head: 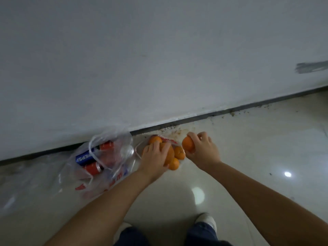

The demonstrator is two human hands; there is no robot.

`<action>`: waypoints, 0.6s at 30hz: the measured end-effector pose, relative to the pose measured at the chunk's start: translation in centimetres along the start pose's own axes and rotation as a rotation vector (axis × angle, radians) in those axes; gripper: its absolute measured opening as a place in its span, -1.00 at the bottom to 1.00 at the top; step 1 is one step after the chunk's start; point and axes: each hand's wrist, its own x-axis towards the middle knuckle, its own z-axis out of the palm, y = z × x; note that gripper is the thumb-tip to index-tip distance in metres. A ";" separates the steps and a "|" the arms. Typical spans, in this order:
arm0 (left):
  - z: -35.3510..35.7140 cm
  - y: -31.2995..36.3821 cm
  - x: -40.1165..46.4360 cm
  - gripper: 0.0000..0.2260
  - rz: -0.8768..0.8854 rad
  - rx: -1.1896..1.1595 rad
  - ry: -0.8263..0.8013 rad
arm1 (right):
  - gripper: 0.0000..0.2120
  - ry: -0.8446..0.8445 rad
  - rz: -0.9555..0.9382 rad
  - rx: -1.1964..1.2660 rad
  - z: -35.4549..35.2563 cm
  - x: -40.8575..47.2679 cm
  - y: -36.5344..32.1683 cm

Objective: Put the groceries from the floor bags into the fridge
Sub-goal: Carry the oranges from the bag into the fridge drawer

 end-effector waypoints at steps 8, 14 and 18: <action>-19.8 11.8 -4.7 -0.41 0.121 0.029 0.067 | -0.45 0.195 0.080 0.090 -16.4 -14.9 -0.5; -30.6 24.4 -10.8 -0.38 0.362 0.086 0.006 | -0.45 0.340 0.359 0.172 -25.2 -30.0 1.9; -34.6 32.6 -17.2 -0.36 0.555 0.123 -0.018 | -0.45 0.469 0.574 0.224 -26.9 -42.2 3.2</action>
